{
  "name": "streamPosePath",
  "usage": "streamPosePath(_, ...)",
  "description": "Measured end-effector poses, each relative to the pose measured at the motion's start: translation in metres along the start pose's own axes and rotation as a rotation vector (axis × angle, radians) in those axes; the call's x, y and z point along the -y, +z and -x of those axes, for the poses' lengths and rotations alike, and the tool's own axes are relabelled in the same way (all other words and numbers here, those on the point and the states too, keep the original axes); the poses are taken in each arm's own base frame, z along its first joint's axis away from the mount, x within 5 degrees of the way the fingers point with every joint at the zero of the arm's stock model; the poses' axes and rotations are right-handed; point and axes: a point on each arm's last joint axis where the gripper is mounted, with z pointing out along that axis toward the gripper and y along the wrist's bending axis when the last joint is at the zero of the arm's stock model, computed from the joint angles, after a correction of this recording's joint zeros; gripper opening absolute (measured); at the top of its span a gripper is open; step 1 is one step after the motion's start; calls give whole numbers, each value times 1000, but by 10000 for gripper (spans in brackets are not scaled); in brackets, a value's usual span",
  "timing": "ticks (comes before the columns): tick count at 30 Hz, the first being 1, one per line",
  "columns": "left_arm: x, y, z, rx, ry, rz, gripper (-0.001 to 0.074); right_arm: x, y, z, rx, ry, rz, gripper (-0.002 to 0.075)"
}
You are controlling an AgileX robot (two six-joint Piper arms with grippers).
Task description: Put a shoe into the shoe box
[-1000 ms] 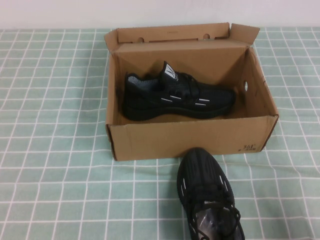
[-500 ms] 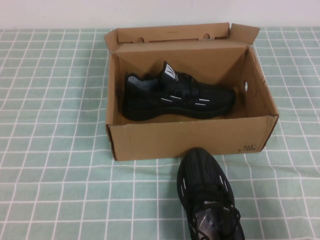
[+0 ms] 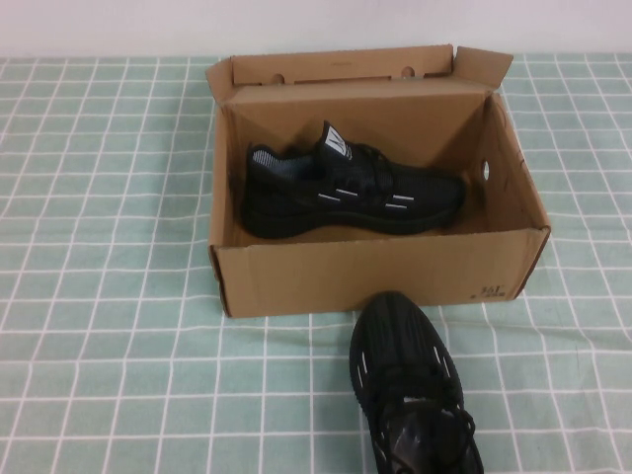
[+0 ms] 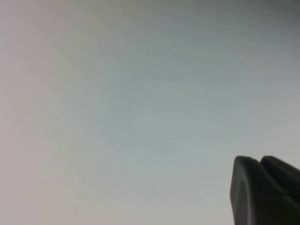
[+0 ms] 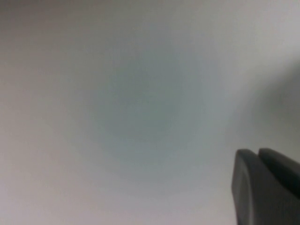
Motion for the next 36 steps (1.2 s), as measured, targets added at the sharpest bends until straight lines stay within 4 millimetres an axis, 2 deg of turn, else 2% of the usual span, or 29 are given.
streamPosePath(2, 2, 15, 2, -117, -18, 41, 2, 3, 14, -2, -126, 8, -72, -7)
streamPosePath(7, -3, 45, -20, -463, -26, 173, 2, 14, 42, -38, -552, 148, -247, -7)
streamPosePath(11, -14, 54, -47, -645, 5, 243, 2, 11, 57, -72, -840, 106, -150, -7)
streamPosePath(14, -20, 59, -61, -712, 22, 268, 2, 6, 66, -83, -894, 84, -43, -7)
streamPosePath(20, -32, 64, -88, -875, 26, 337, 2, -10, 79, -102, -968, 426, 82, -7)
streamPosePath(23, -38, 59, -101, -996, 23, 389, 2, -19, 85, -116, -1039, 382, 300, -7)
streamPosePath(27, -42, 52, -113, -1128, -10, 451, 2, -27, 92, -135, -1140, 469, 515, -6)
streamPosePath(30, -41, 48, -116, -1170, -50, 475, 2, -23, 96, -153, -1276, 491, 550, -5)
streamPosePath(36, -40, 47, -117, -1182, -83, 486, 2, -11, 101, -175, -1402, 356, 514, 20)
